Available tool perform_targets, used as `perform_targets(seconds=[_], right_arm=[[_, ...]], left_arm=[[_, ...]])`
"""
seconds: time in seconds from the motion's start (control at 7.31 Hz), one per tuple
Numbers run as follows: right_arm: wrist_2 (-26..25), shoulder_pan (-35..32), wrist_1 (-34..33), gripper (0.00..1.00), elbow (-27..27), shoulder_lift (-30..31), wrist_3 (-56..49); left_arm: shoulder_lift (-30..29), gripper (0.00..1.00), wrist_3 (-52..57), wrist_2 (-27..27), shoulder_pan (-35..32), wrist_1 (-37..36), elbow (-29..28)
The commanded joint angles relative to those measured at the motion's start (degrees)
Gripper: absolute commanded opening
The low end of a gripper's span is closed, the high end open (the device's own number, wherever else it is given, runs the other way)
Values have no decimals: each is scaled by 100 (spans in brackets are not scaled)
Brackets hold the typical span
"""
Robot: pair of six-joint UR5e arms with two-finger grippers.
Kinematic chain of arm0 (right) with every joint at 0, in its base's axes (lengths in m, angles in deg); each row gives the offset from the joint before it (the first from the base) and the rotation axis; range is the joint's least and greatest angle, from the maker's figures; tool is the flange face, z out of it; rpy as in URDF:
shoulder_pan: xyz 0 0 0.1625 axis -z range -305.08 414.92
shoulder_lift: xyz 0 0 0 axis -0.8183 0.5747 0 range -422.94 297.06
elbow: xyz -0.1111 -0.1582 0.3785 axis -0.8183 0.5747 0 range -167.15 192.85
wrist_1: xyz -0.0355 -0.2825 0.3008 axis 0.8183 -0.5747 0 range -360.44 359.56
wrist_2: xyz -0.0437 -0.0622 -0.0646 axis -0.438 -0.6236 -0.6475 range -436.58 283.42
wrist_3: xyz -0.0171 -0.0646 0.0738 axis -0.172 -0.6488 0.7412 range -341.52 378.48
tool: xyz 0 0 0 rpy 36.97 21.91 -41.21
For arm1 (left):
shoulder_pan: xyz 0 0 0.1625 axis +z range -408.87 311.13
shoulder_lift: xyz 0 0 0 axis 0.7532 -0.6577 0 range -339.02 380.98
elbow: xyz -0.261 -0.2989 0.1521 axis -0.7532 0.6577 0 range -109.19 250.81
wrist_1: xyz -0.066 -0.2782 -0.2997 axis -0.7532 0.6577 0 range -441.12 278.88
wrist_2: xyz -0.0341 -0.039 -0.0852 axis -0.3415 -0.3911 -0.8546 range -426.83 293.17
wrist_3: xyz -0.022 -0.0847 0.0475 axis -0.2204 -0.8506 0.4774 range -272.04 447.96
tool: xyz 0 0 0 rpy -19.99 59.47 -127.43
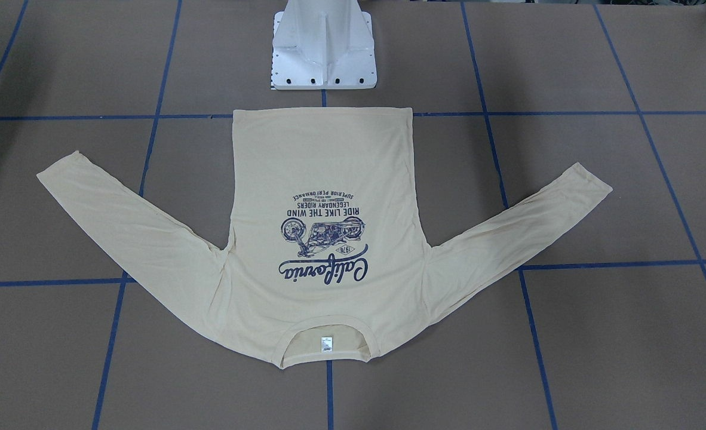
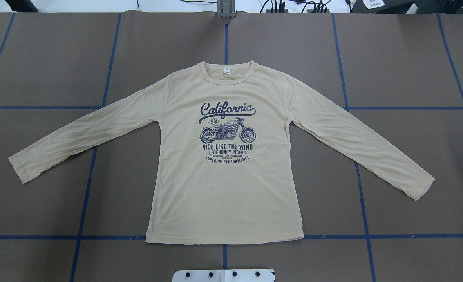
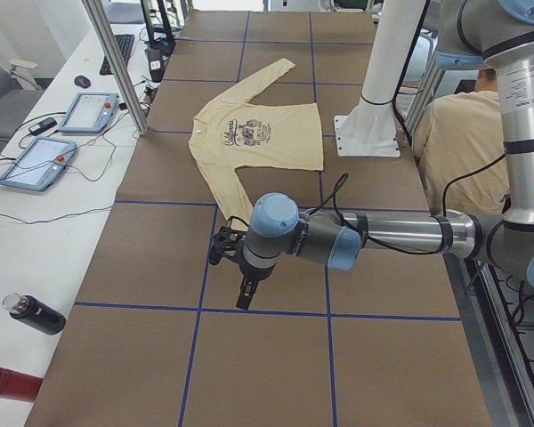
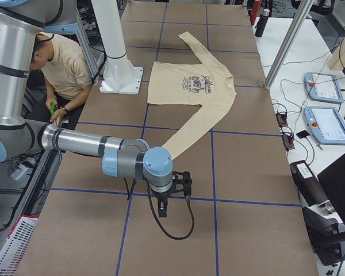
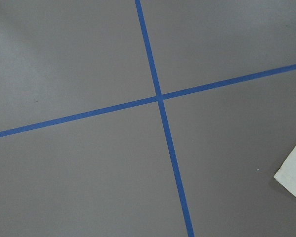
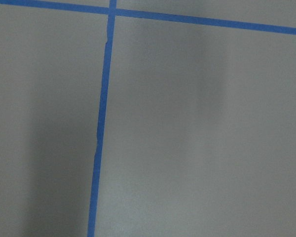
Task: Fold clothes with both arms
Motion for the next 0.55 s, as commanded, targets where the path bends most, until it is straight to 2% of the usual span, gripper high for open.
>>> perform_targets(seconds=[0.0, 0.14, 0.41], right_arm=[[9, 0, 9, 100, -9, -1, 9], [9, 0, 9, 100, -35, -53, 0], [271, 0, -9, 100, -717, 60, -9]], left_arm=[[-12, 100, -2, -27, 0, 0, 91], [-4, 100, -28, -1, 0, 0, 257], [5, 100, -28, 17, 0, -9, 644]])
